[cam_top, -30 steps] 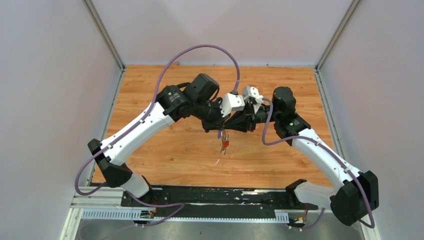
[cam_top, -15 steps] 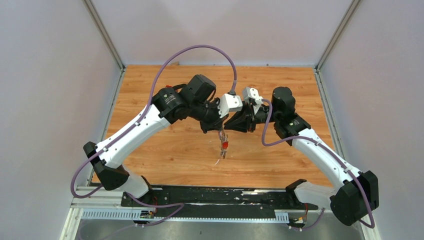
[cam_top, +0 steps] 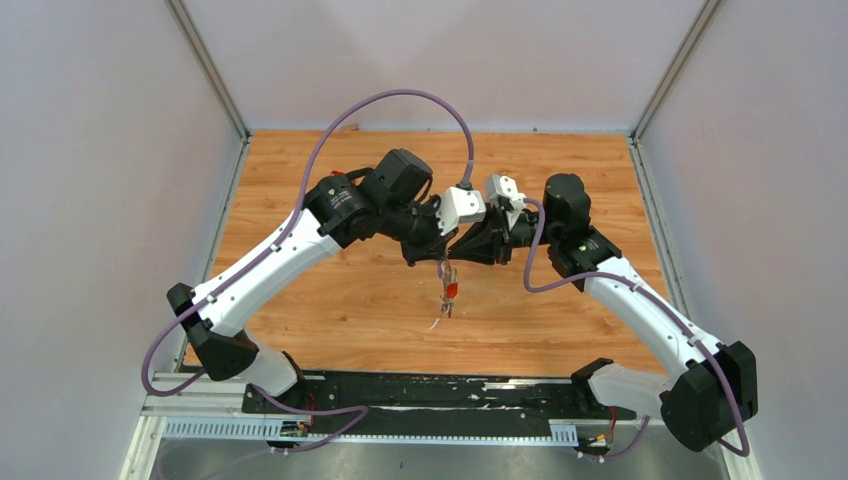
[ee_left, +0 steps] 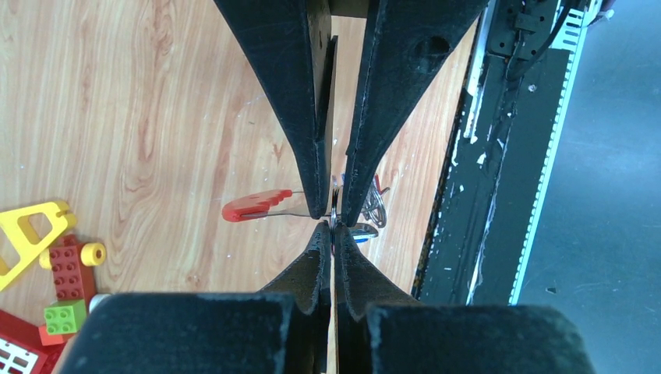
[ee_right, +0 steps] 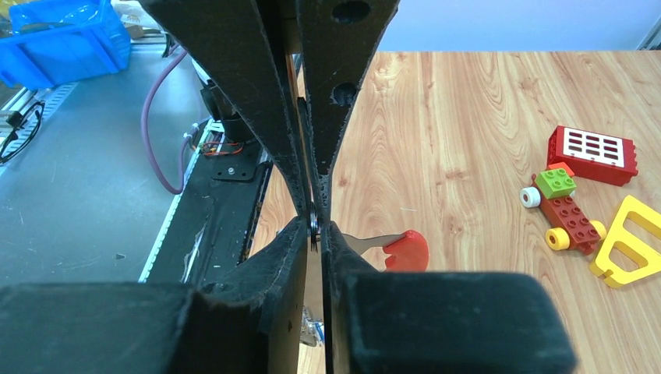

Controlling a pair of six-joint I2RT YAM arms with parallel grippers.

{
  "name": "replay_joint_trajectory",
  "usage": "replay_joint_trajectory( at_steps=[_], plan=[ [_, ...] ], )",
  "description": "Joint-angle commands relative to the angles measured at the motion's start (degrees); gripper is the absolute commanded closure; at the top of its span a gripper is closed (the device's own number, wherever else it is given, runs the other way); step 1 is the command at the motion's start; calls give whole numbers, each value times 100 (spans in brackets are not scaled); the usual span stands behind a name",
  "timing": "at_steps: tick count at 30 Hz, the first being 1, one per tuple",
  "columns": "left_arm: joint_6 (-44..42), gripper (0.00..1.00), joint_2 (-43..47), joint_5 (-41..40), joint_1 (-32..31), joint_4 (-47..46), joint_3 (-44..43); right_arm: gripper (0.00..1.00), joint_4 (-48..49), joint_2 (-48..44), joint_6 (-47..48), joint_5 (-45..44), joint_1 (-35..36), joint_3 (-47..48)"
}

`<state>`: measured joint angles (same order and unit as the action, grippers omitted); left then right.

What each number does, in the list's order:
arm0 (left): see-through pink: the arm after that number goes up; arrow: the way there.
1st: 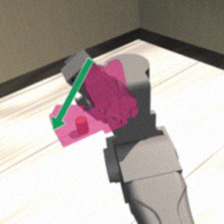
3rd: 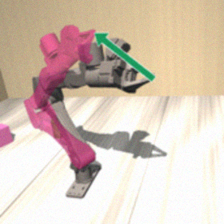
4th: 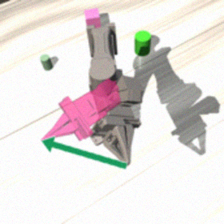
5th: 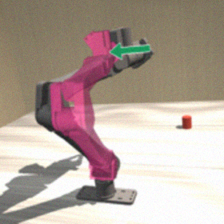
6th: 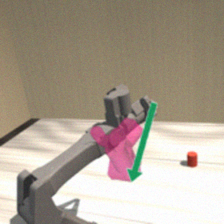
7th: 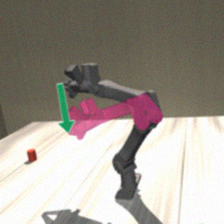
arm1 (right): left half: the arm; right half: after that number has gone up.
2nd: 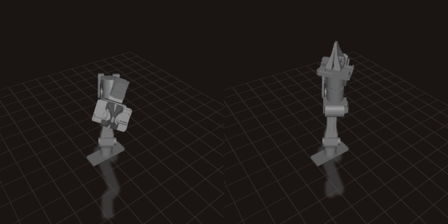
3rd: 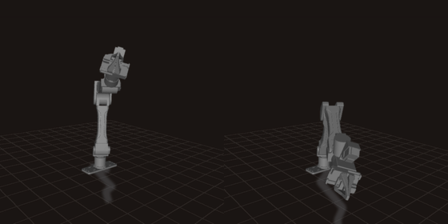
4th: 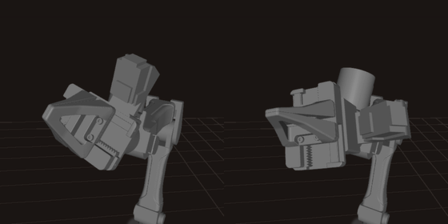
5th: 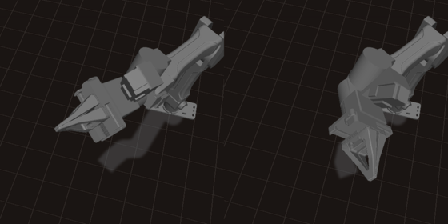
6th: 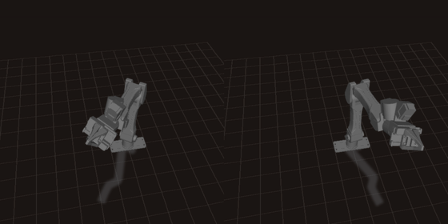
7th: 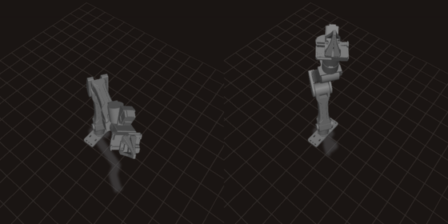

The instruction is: Put the keys on the keyring

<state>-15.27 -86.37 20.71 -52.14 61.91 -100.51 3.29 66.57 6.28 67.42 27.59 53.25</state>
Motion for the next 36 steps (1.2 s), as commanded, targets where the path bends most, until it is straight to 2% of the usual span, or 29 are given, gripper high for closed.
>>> replay_joint_trajectory(
  at_steps=[1, 9, 13, 20, 23, 30, 32, 36],
  plan=[
    [103, 100, 108, 157, -41, -223, -48, 87, 84, -34, 4, 141, 54, 71],
    [103, 100, 104, 188, -41, -239, -9, 93, 67, -47, 33, 131, 53, 78],
    [94, 100, 103, 170, -42, -267, 50, 100, 75, -63, 37, 132, 53, 75],
    [18, 100, 195, 126, -33, -430, 164, 100, 142, -225, 126, 17, 54, -34],
    [-159, 92, 402, 119, -33, -730, 377, 100, 198, -311, 134, -33, 38, -78],
    [-642, 65, 1403, 156, 49, -1961, 1427, 100, 257, -446, 38, 38, -41, -52],
    [-737, 60, 1665, 195, 99, -2287, 1732, 100, 296, -494, -18, 82, -63, -48],
    [-867, 58, 2060, 415, 135, -2951, 2234, 100, 440, -506, -168, 182, -78, -55]
  ],
)
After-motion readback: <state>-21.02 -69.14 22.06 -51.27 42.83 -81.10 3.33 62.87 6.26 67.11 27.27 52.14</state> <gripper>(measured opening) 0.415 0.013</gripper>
